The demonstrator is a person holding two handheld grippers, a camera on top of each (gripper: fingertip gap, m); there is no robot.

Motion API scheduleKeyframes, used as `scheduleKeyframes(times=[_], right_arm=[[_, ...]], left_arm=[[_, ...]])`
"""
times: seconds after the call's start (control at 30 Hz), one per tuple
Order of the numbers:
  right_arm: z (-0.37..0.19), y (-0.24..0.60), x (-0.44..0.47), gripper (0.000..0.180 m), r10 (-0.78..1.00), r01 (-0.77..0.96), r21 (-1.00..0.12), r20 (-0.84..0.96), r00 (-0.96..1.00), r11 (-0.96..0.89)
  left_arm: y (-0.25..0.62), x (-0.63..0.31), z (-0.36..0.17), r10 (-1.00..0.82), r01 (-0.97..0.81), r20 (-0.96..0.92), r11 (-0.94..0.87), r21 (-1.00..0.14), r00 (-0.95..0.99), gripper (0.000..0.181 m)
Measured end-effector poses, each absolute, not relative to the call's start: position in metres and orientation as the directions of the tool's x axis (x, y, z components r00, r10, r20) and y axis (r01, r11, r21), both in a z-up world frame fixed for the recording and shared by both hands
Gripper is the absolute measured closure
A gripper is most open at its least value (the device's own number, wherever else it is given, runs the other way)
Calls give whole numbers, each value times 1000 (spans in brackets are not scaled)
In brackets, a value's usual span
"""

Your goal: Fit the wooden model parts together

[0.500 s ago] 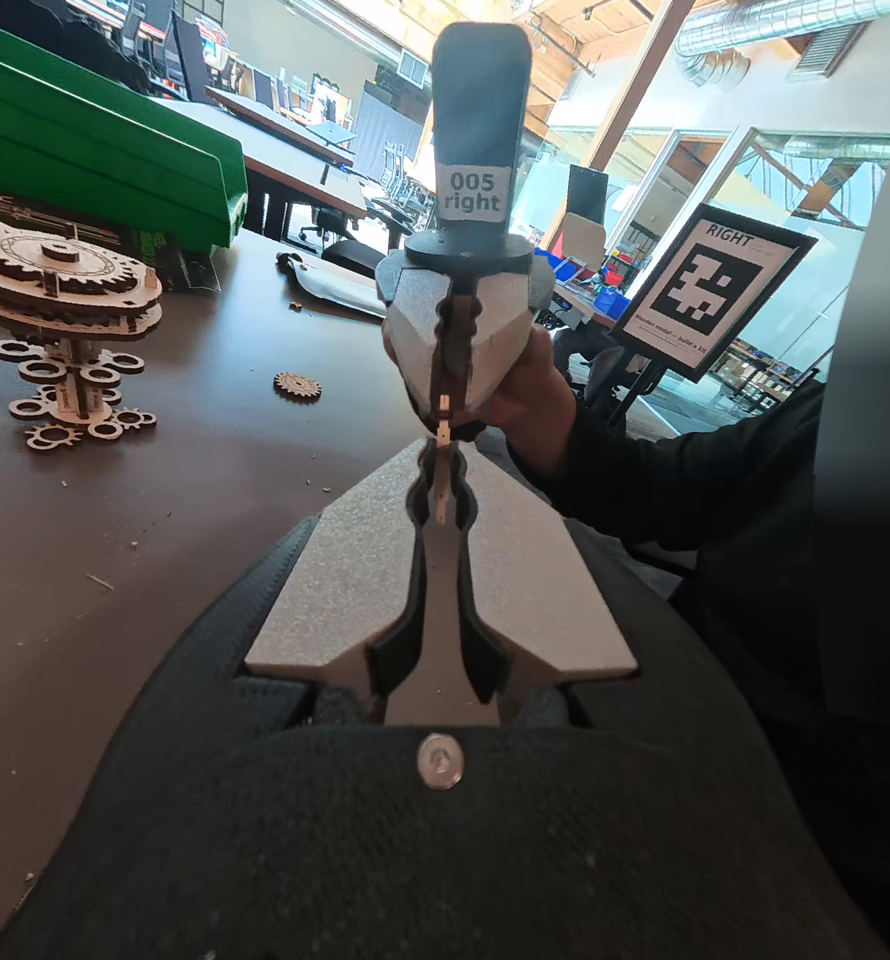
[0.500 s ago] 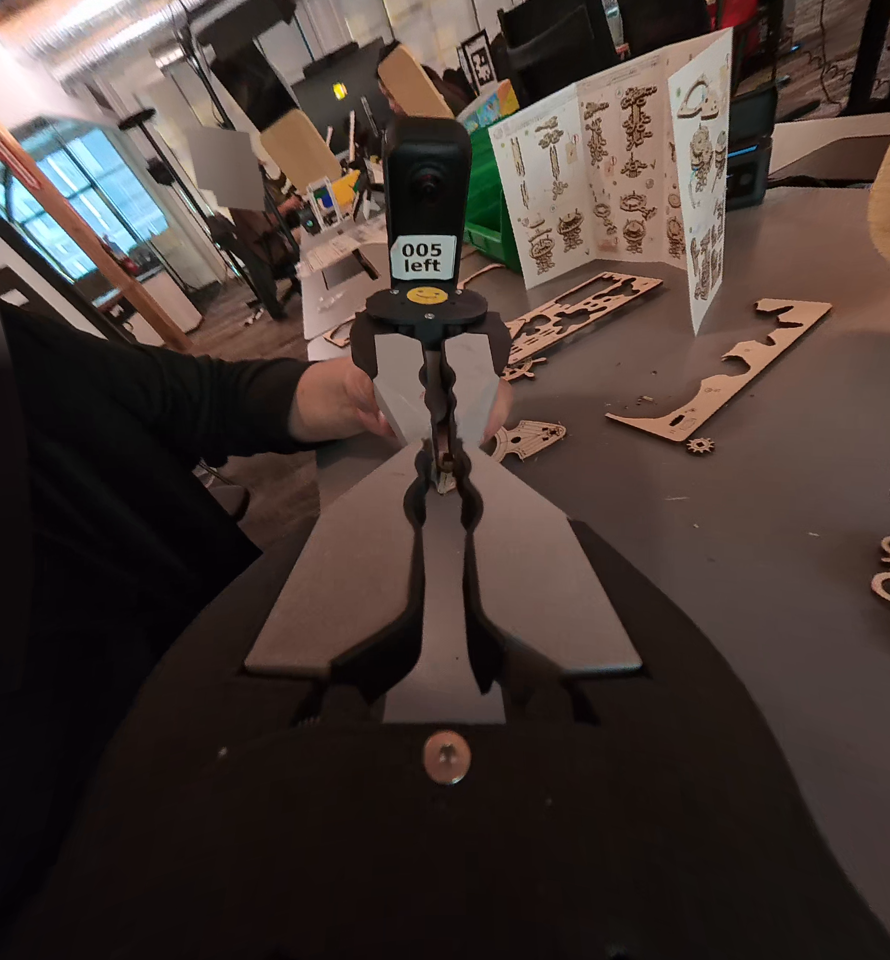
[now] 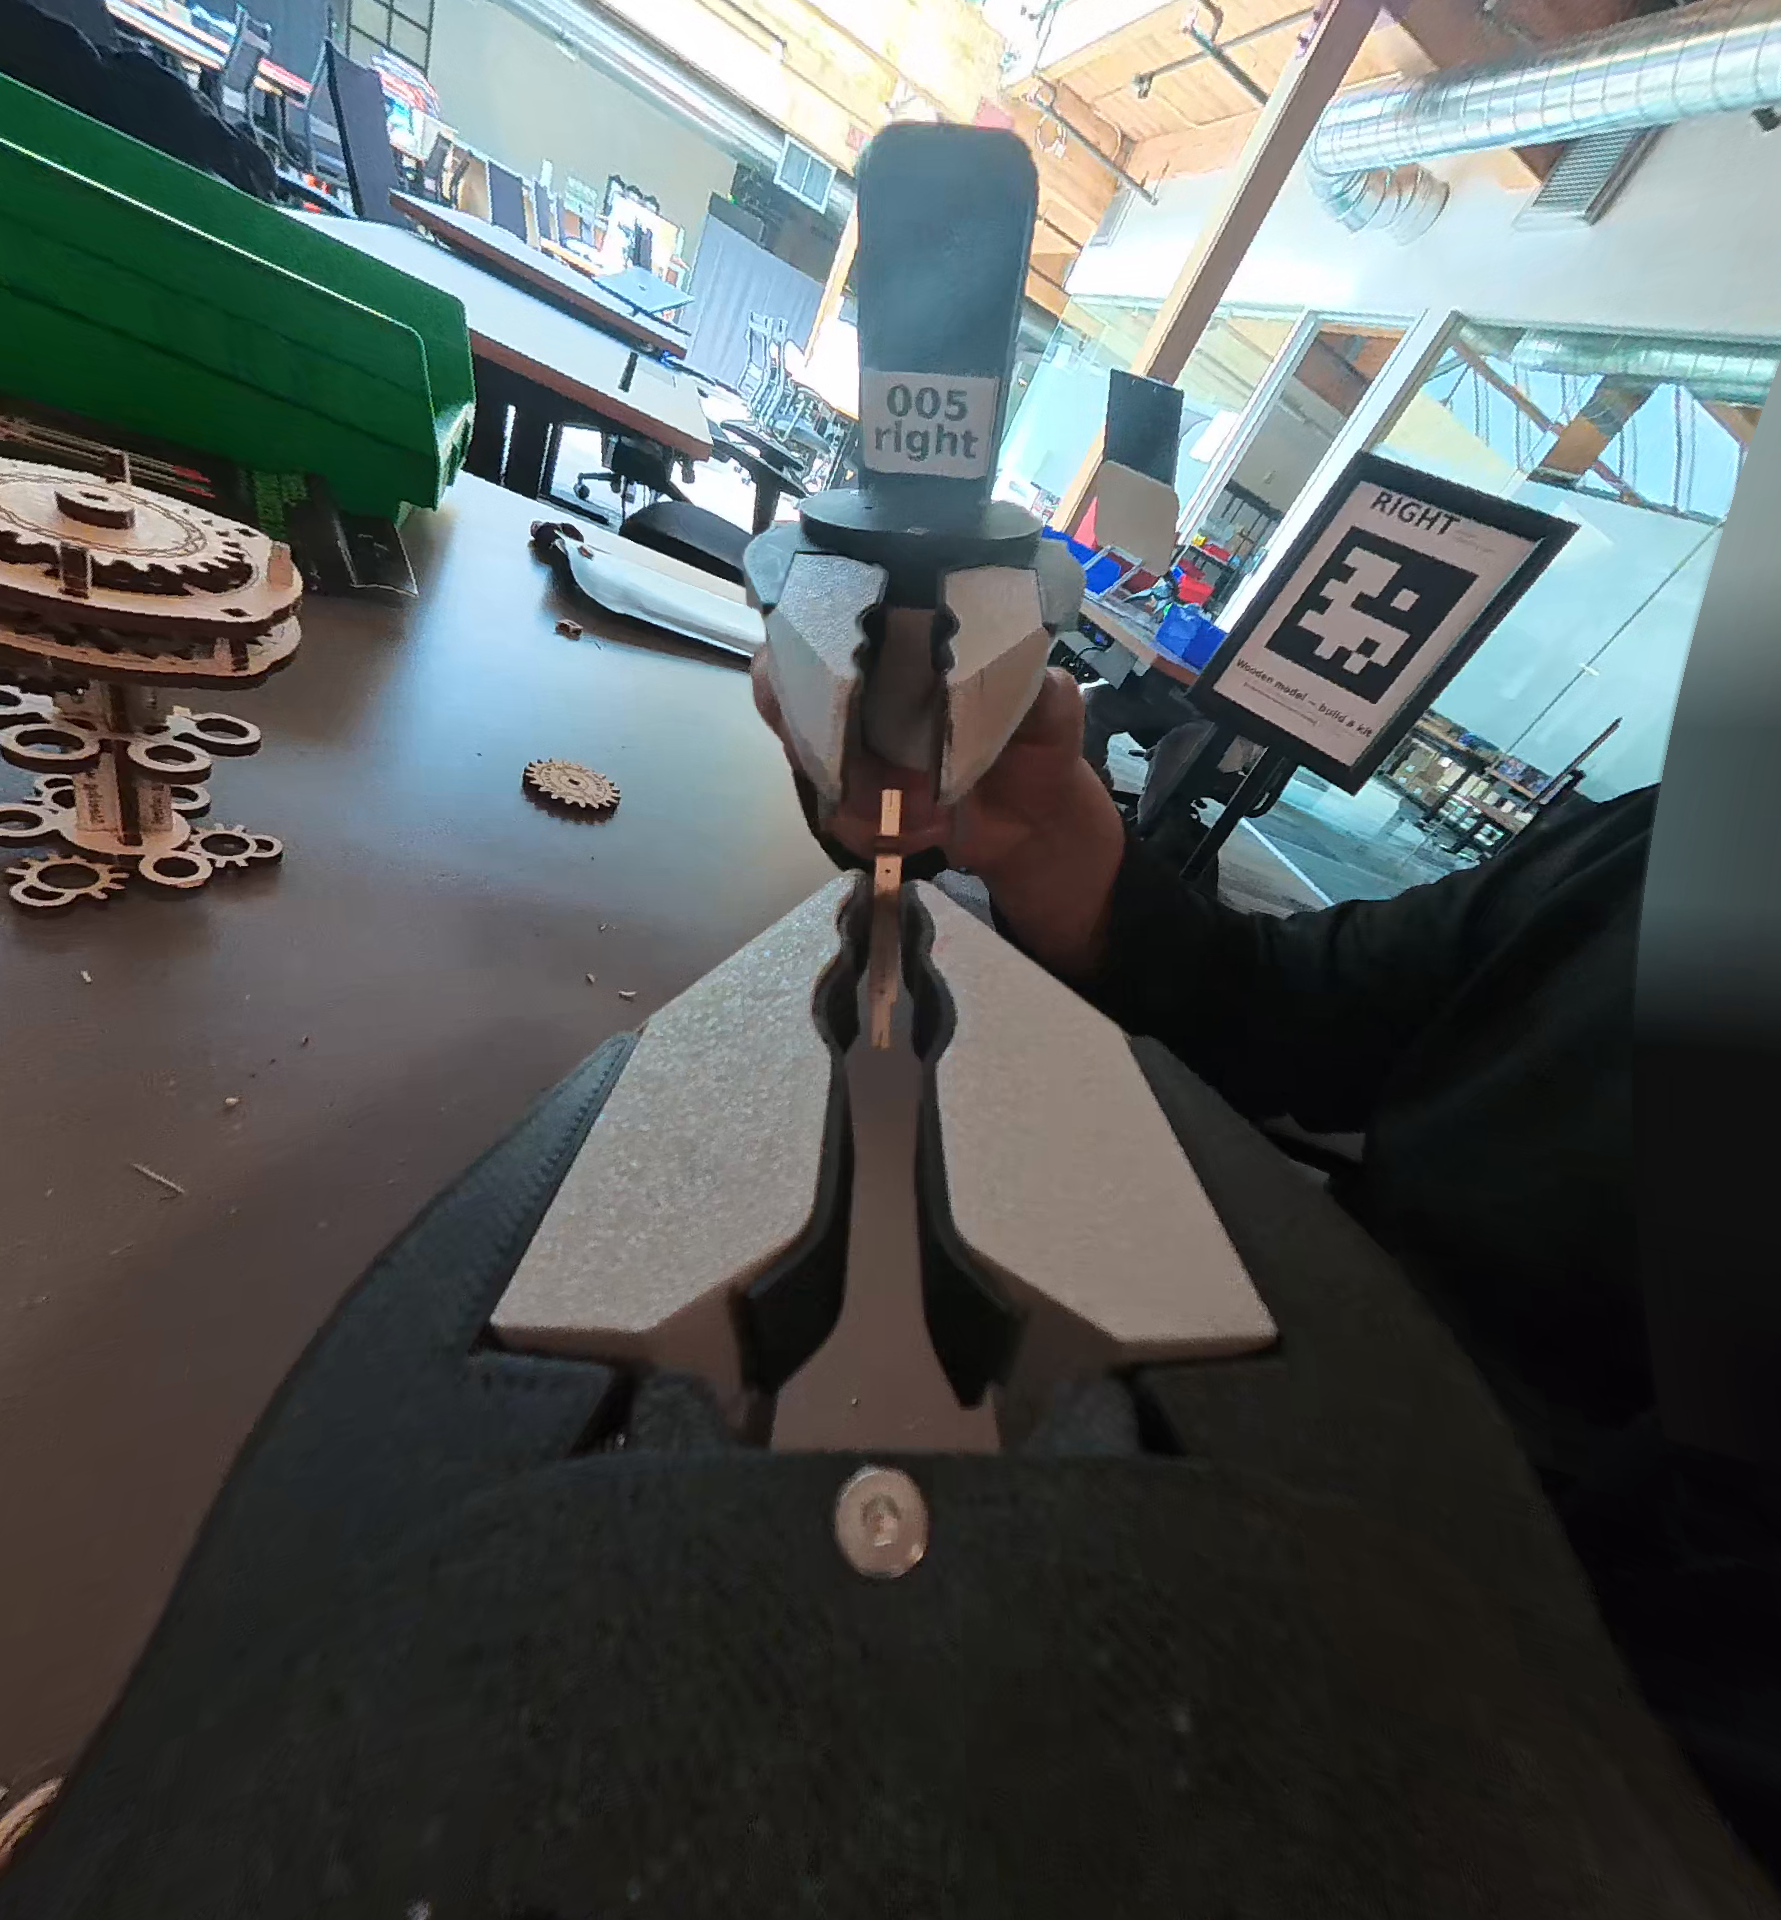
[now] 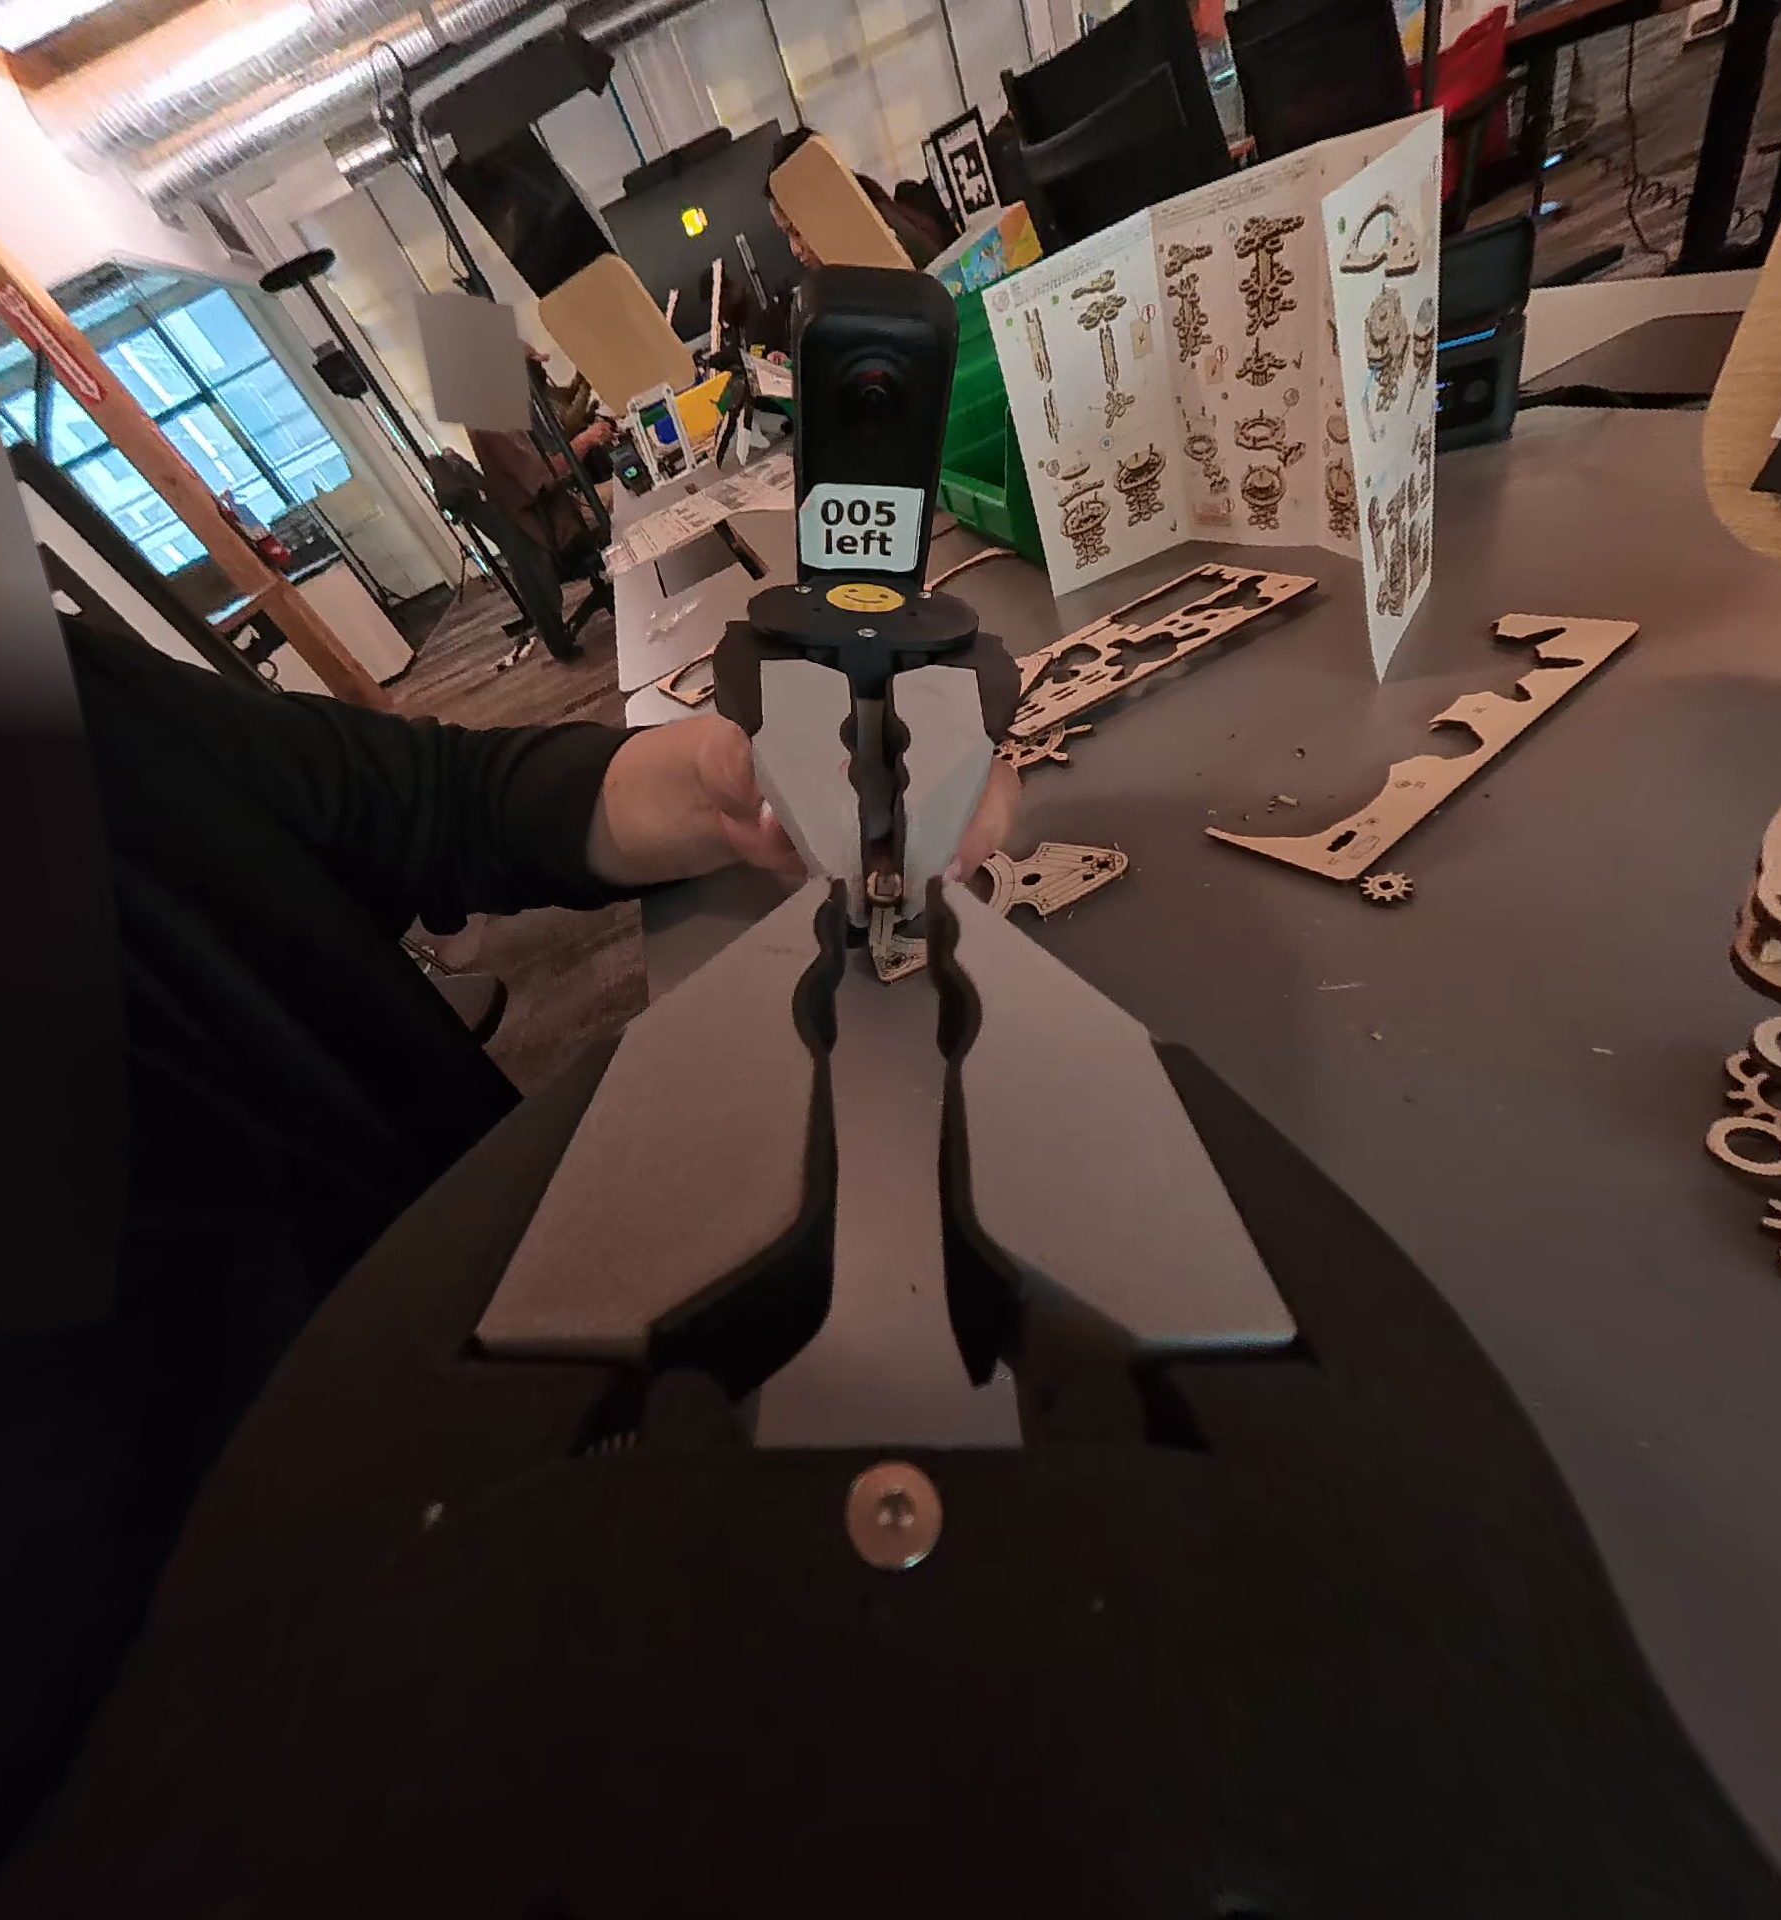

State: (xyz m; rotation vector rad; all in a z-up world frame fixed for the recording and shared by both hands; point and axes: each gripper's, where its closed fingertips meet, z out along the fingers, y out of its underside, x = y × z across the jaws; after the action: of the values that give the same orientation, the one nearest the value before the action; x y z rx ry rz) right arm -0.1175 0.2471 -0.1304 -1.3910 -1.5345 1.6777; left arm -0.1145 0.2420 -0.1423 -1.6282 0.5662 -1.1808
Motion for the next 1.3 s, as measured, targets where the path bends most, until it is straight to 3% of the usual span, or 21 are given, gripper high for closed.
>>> scheduleKeyframes(times=[0.4, 0.5, 0.6, 0.67, 0.77, 0.83, 0.97, 1.3], right_arm=[[-139, 239, -125, 177, 877, 306, -931, -308, -368, -199], [-138, 250, -116, 176, 915, 295, -938, -273, -299, -183], [-149, 262, -103, 176, 932, 337, -924, -270, -241, -181], [-159, 265, -98, 176, 939, 366, -914, -266, -218, -174], [-167, 265, -93, 176, 935, 389, -904, -278, -219, -178], [-168, 265, -90, 176, 936, 393, -903, -274, -220, -172], [-165, 268, -85, 176, 939, 383, -909, -265, -221, -166], [-169, 272, -79, 176, 927, 378, -907, -288, -239, -185]], left_arm=[[240, -112, -143, -800, 169, 460, -429, -887, 386, 178], [231, -113, -149, -811, 68, 456, -465, -882, 366, 161], [230, -125, -182, -823, -195, 292, -428, -883, 487, 166], [233, -133, -208, -835, -399, 147, -398, -826, 530, 167], [230, -131, -229, -871, -563, 109, -400, -723, 479, 171], [224, -125, -234, -908, -623, 125, -369, -690, 400, 181], [243, -133, -246, -910, -703, 22, -334, -628, 413, 181], [225, -119, -246, -929, -697, 85, -329, -637, 360, 181]])
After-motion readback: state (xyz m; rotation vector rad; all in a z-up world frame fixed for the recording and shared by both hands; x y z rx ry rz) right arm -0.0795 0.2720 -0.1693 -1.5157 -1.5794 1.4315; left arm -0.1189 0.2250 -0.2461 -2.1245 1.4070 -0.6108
